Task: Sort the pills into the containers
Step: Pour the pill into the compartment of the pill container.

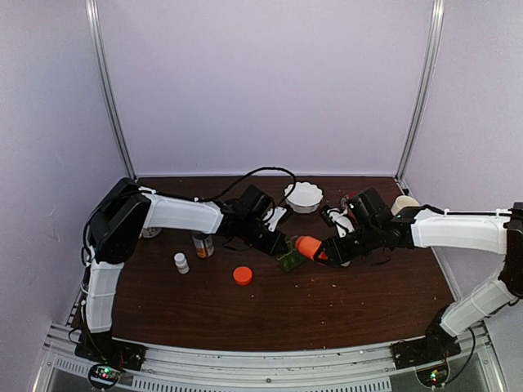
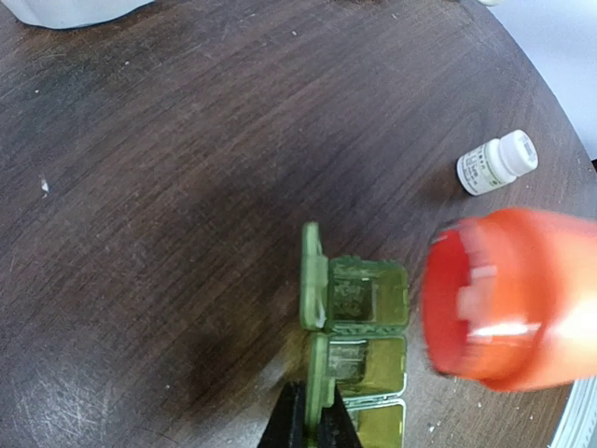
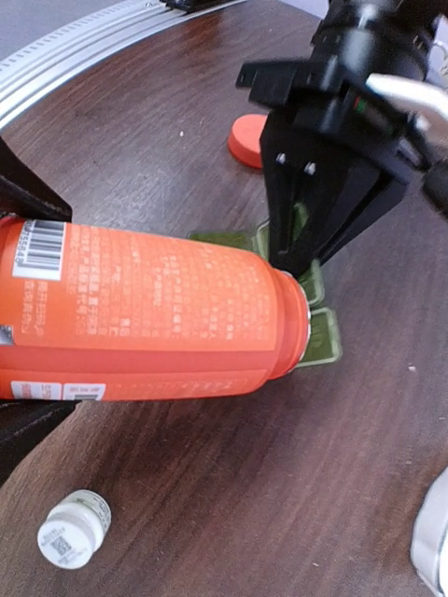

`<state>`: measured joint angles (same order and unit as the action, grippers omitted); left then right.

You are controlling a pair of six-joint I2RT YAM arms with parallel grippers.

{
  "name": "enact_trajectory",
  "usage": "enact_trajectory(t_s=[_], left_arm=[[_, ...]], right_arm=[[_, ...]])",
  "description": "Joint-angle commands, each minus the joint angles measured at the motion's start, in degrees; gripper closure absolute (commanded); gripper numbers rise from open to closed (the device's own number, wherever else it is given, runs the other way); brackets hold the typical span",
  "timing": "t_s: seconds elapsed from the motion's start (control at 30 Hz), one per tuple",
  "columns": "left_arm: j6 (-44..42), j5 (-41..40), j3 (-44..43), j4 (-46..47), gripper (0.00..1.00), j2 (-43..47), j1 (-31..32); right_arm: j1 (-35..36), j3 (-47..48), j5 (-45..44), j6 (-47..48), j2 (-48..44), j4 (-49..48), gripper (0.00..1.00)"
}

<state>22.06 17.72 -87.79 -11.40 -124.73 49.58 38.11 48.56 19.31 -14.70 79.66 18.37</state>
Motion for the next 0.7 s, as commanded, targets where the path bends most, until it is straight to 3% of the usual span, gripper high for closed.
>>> enact_trajectory(t_s=[0.0, 0.5, 0.67], left_arm=[[-1.2, -0.5, -1.7, 0.8, 1.0, -1.1, 0.3], [-1.8, -0.9, -1.3, 0.8, 1.0, -1.1, 0.5], [-2.2, -0.8, -1.3, 0.9, 1.0, -1.2, 0.6]], right_arm=[[-0.3, 1.5, -1.3, 1.3, 7.6, 2.3, 0.89], [-0.4, 3.3, -1.8, 0.5, -0.2, 2.8, 0.91], [-0.4, 6.7, 0.7, 0.9, 6.4, 9.3, 0.91]])
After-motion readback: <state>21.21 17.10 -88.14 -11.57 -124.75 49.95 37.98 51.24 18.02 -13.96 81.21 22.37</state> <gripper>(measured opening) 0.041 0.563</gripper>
